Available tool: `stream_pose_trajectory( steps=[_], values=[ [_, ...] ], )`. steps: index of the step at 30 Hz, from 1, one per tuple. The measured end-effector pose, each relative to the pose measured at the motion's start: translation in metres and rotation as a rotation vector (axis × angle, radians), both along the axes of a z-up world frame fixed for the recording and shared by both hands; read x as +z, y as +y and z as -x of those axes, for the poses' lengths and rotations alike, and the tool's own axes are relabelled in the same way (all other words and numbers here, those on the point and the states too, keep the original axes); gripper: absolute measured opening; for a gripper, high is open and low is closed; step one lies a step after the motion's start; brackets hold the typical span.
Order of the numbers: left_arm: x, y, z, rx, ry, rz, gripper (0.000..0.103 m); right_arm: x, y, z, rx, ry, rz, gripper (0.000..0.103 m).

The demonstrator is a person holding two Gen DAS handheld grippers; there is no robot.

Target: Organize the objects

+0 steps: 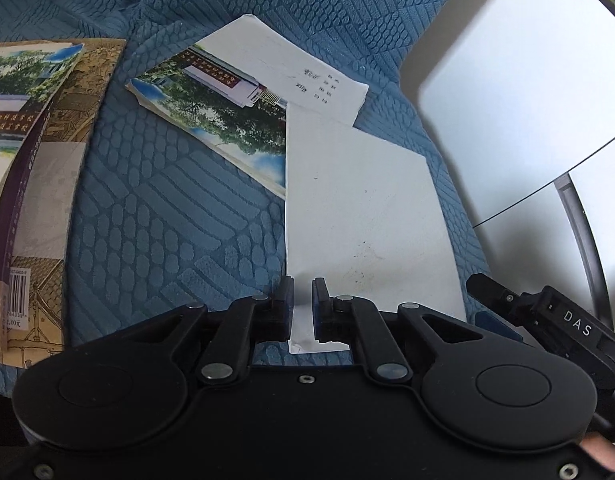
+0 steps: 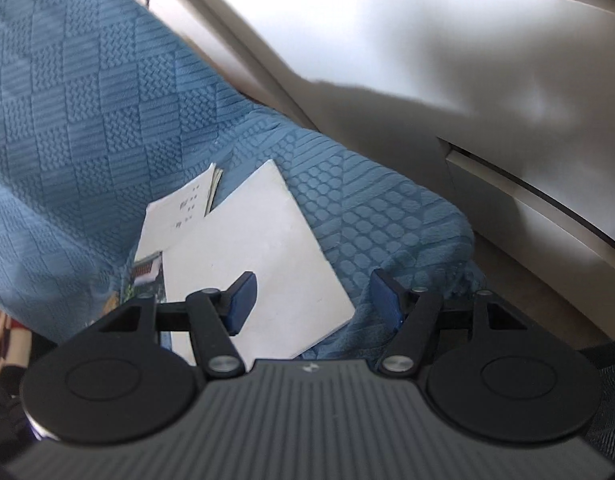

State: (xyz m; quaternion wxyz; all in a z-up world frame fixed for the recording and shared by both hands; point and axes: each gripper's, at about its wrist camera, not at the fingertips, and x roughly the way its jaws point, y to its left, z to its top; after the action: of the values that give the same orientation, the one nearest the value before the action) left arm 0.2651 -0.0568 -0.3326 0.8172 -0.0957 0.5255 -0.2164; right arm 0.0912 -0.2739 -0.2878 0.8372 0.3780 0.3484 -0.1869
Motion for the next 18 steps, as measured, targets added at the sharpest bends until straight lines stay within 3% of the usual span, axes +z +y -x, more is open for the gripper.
stream_pose_trajectory(
  steps=[3,6,13,18],
  values=[
    [-0.003,0.004,-0.003,0.016,0.019,0.019,0.006,0.001,0.008,-0.007,0.037,0.014,0.041,0.066],
    [-0.004,0.007,-0.006,0.017,0.032,0.033,0.006,-0.002,0.006,-0.006,0.04,-0.011,0.004,0.067],
    [-0.01,0.018,-0.011,0.049,0.083,0.1,0.006,-0.017,-0.019,0.017,-0.077,-0.152,-0.278,0.067],
    [-0.011,0.023,-0.012,0.057,0.098,0.12,0.005,-0.017,-0.026,0.026,-0.107,-0.272,-0.382,0.067]
  ],
)
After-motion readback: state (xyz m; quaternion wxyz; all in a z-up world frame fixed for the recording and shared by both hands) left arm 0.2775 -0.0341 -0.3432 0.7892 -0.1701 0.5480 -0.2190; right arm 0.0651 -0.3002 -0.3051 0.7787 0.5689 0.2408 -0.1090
